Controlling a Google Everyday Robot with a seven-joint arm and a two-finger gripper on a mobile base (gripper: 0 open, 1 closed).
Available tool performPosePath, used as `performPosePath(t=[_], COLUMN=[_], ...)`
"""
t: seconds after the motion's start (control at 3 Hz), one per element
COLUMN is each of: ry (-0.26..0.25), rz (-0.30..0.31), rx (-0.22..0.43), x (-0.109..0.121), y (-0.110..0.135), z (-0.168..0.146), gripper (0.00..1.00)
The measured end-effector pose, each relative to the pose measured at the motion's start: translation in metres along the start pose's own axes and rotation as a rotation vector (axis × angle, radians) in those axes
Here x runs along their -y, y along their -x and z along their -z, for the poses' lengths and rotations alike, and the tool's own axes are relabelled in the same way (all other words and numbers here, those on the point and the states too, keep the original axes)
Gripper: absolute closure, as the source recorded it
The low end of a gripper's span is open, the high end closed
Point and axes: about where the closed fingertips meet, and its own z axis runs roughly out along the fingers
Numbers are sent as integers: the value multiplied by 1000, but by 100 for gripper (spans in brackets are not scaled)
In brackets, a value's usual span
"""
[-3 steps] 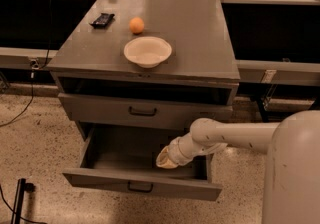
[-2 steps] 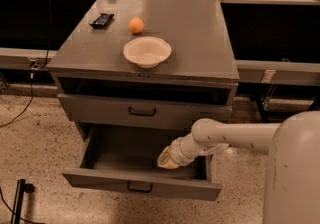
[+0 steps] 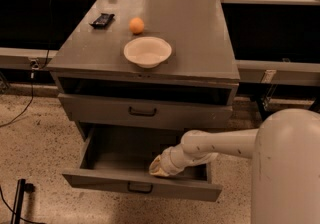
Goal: Open middle drawer
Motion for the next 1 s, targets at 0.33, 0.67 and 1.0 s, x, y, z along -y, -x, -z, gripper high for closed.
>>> performPosePath(t=[0.33, 0.67, 1.0], ry=[-40, -60, -75], rz=[-5, 12, 66], rx=[42, 89, 140], x=[5, 4, 0], y=[2, 5, 15], z=[-18, -7, 10], gripper=[100, 100, 100])
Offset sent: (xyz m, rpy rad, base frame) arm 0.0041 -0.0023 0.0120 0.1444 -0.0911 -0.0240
